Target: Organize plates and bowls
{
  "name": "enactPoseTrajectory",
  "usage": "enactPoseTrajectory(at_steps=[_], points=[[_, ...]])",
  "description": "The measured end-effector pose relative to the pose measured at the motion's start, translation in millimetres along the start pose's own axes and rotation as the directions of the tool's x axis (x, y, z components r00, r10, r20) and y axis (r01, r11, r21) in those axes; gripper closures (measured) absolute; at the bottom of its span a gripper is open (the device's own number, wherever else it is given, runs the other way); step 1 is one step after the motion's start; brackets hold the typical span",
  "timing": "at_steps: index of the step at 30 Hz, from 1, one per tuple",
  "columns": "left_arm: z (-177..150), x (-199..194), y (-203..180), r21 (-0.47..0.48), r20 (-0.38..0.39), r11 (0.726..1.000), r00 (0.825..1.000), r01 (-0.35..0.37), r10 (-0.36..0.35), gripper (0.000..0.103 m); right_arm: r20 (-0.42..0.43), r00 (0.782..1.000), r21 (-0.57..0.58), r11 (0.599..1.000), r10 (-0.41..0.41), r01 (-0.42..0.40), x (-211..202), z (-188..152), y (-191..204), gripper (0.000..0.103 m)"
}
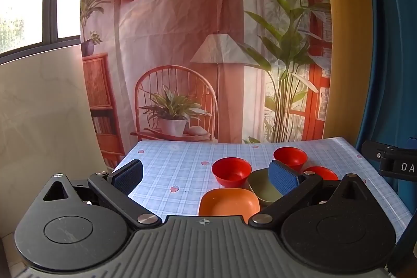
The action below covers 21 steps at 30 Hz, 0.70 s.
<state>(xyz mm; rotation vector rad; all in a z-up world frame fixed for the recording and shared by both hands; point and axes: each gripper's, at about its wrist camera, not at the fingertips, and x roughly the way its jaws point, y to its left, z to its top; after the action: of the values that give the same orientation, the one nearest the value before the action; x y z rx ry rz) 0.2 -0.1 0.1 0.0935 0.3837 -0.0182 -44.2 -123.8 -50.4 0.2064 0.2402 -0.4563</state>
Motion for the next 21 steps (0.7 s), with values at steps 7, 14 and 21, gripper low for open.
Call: enactPoseTrajectory(at_steps=[7, 14, 21], points=[[1.1, 0.3, -0.4, -0.003, -0.001, 1.0, 1.0, -0.001, 0.001, 0.0, 0.0, 1.0, -0.001, 1.0, 0.0, 0.0, 0.3, -0.2, -0.1, 0.0], [0.2, 0.2, 0.2, -0.001, 0.003, 1.0, 1.0, 0.0, 0.0, 0.0, 0.001, 1.0, -0.002, 1.0, -0.001, 0.001, -0.5, 0.1, 0.0, 0.0], [0.2, 0.5, 0.7, -0.002, 0.003, 1.0, 1.0, 0.001, -0.001, 0.0, -0.001, 1.0, -0.001, 1.0, -0.001, 0.001, 0.4, 0.4, -0.1, 0.0]])
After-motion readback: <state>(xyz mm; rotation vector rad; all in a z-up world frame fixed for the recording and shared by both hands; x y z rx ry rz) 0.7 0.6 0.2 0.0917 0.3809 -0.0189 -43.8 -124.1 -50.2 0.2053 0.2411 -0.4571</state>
